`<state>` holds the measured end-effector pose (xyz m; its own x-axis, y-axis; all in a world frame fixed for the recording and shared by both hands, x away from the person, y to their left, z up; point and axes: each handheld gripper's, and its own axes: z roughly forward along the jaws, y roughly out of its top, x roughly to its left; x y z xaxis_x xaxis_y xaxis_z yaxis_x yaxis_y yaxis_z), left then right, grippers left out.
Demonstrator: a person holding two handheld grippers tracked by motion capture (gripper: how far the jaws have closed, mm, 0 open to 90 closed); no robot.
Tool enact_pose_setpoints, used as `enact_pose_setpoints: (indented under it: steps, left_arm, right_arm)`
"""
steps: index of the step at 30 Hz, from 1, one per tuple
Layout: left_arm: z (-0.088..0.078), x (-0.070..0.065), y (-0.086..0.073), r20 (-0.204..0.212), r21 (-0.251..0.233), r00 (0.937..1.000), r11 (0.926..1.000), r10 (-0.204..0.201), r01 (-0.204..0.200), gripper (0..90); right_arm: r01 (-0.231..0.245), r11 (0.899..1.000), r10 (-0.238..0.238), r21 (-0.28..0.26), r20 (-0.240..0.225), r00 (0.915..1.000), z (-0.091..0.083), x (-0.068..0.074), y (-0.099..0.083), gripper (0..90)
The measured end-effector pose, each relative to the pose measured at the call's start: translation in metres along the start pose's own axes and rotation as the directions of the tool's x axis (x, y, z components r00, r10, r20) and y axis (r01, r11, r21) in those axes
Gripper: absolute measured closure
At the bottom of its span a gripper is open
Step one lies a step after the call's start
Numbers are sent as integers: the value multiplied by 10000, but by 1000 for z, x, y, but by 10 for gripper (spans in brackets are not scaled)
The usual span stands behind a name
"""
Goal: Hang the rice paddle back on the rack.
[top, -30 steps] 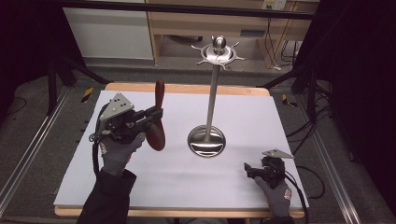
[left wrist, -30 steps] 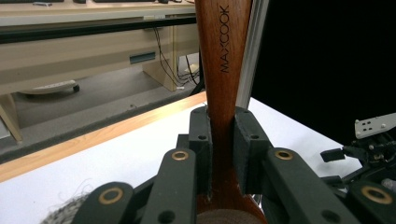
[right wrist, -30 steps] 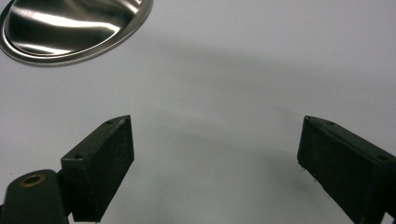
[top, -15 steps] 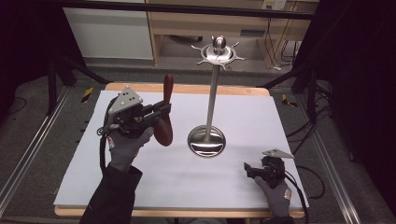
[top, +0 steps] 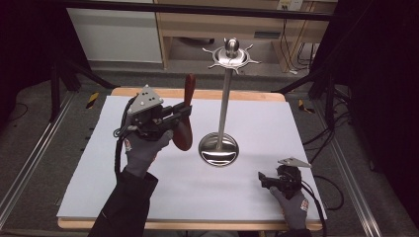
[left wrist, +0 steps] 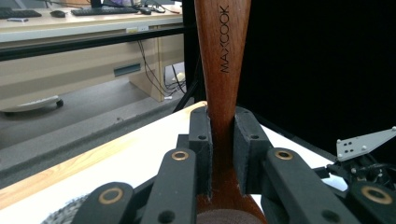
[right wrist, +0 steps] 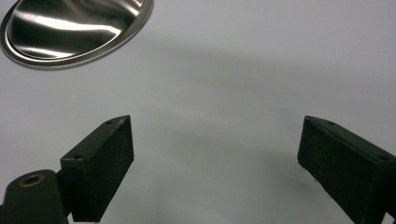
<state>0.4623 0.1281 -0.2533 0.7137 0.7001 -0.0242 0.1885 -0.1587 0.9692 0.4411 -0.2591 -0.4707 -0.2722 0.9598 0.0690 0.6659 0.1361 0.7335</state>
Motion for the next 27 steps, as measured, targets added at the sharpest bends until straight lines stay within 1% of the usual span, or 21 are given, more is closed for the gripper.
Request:
enact_pose_setpoints:
  steps: [2,3,8,11,16,17,20,27]
  left_arm:
    - [1,0,1,12,-14,10000,10000,27,-27,786]
    - [1,-1,2,5,-28,10000,10000,23,-23,786]
    - [5,-4,7,54,-88,10000,9999,65,-64,786]
    - [7,-4,11,65,-92,9999,9999,145,-144,786]
    - [11,-5,14,73,-139,9999,9998,149,-148,786]
    - [12,-6,14,107,-195,9999,9998,82,-79,786]
    - [13,-7,14,112,-183,9999,9998,124,-122,786]
    - [17,-5,17,-47,-205,10000,9998,72,-73,786]
  right_arm:
    - [-3,10000,3,2,7,10000,0,0,0,110]
    - [74,10000,-74,-30,0,10000,0,-1,0,110]
    - [-6,10000,6,-13,-13,10000,0,0,0,109]
    - [57,10000,-57,-26,2,10000,0,-1,0,109]
    - [57,10000,-57,-21,8,10000,0,-1,0,109]
    - [35,10000,-35,-27,-2,10000,0,-1,0,109]
    - [57,10000,-57,-36,4,10000,0,-1,0,109]
    - [53,10000,-53,-28,-3,10000,0,-1,0,108]
